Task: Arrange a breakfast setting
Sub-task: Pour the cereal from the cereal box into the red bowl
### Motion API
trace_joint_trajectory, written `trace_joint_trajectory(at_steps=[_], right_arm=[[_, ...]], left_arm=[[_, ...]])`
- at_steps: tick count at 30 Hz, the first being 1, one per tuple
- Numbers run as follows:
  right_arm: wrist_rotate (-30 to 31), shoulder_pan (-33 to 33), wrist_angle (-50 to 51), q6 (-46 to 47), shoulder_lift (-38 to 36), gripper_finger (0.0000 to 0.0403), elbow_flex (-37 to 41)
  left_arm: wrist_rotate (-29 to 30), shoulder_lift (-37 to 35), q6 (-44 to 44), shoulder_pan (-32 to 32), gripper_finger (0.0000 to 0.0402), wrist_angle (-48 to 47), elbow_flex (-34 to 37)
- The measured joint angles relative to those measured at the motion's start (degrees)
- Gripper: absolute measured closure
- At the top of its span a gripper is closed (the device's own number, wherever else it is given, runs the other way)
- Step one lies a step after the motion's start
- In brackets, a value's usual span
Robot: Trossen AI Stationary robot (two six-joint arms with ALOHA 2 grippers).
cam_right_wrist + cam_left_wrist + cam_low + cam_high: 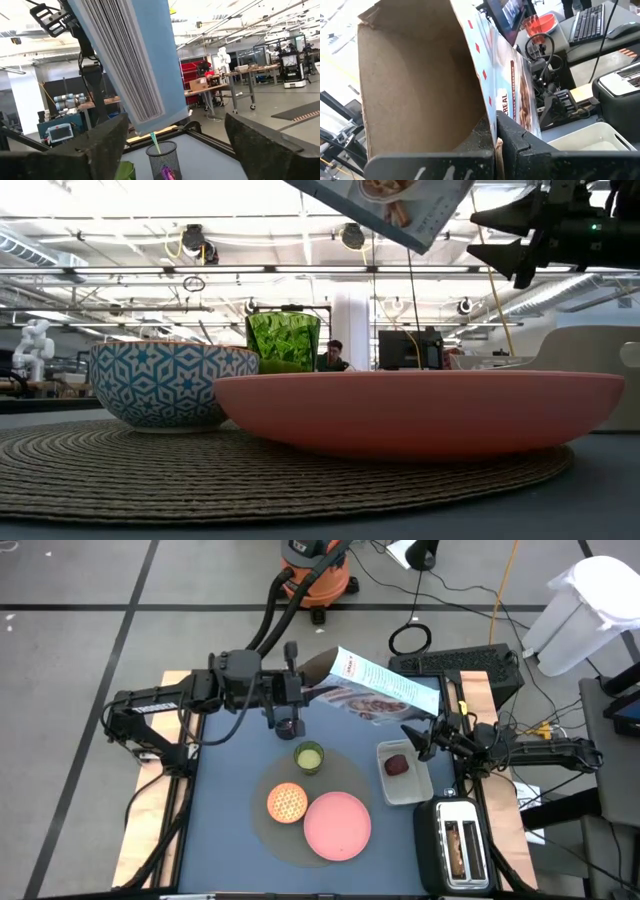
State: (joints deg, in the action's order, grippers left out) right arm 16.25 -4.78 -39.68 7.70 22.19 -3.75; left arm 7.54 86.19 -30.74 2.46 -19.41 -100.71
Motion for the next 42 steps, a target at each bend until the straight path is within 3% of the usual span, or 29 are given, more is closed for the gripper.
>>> trace_joint_trajectory(at_steps=[6,13,42], right_arm=[[-0.30,0.00,-0.40,0.79,0.59,0.0031,0.00],[-10.56,0.02,-3.72,-4.68,3.21,0.0034,-0.02],[-10.43,0.02,-31.37,-9.45,24.99,0.0034,-0.91]], left_arm=[[-2.85,0.00,2.26,0.02,0.0401,0.01,0.00],[-3.22,0.00,4.34,0.00,0.0401,0.01,0.00],[-3.13,0.02,5.76,0.02,0.0401,0.52,0.00]])
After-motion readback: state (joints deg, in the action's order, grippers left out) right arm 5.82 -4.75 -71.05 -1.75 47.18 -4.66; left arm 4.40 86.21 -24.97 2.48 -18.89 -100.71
